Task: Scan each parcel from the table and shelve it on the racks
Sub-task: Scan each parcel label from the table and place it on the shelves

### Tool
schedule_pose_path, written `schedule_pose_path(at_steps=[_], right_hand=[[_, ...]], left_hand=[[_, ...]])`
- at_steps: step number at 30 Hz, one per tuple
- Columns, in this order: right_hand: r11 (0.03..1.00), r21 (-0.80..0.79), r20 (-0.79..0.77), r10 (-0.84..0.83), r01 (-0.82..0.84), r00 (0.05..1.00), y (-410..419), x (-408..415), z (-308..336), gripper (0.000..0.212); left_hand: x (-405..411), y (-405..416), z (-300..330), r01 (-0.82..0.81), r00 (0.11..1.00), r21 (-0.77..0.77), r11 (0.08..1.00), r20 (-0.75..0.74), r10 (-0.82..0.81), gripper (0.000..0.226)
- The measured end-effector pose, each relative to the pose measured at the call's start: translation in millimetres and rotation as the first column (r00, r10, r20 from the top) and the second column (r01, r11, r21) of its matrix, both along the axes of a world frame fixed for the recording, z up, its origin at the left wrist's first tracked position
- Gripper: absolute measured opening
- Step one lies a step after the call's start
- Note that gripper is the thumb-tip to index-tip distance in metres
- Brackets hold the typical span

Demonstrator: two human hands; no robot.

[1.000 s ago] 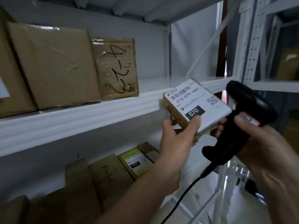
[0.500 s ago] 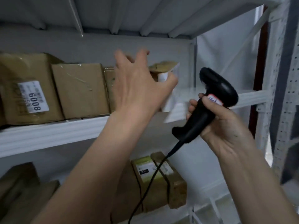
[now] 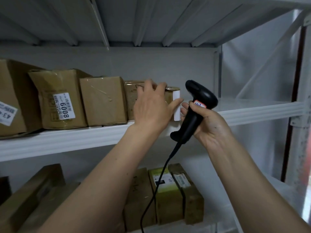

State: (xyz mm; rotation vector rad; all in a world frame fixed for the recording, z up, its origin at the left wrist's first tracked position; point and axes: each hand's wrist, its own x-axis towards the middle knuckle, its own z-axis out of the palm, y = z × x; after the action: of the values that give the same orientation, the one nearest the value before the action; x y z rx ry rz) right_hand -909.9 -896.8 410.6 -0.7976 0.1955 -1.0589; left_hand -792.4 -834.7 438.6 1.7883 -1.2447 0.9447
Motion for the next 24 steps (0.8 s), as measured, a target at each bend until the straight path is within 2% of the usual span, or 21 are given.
schedule_pose_path(at_steps=[9, 12, 14, 17, 19, 22, 24], right_hand=[[0.996, -0.071, -0.077, -0.061, 0.055, 0.995, -12, 0, -15, 0.033], [0.993, -0.104, -0.113, -0.059, 0.047, 0.992, -9, -4, -19, 0.049], [0.992, -0.121, -0.111, -0.043, 0.03, 0.993, -6, -6, -23, 0.048], [0.993, -0.12, -0.079, -0.01, 0.0, 0.997, -1, -9, -34, 0.025], [0.989, -0.146, -0.089, 0.023, -0.036, 0.996, 6, -9, -41, 0.033], [0.977, -0.192, -0.13, 0.07, -0.095, 0.989, 22, -4, -55, 0.05], [0.967, -0.21, -0.142, 0.113, -0.142, 0.983, 34, 4, -69, 0.051]], left_hand=[[4, -22, 0, -0.179, 0.976, -0.101, 0.979, 0.109, 0.189, 0.056], [4, -26, -1, -0.157, 0.984, -0.097, 0.983, 0.073, 0.164, 0.059], [4, -23, -4, -0.109, 0.993, -0.109, 0.988, 0.027, 0.113, 0.061], [3, -8, -15, 0.022, 0.998, -0.234, 0.972, -0.045, -0.034, 0.054], [4, 7, -28, 0.143, 0.976, -0.305, 0.942, -0.113, -0.185, 0.041], [5, 32, -53, 0.307, 0.892, -0.397, 0.865, -0.196, -0.407, 0.024], [8, 50, -73, 0.331, 0.858, -0.44, 0.835, -0.229, -0.461, 0.022]])
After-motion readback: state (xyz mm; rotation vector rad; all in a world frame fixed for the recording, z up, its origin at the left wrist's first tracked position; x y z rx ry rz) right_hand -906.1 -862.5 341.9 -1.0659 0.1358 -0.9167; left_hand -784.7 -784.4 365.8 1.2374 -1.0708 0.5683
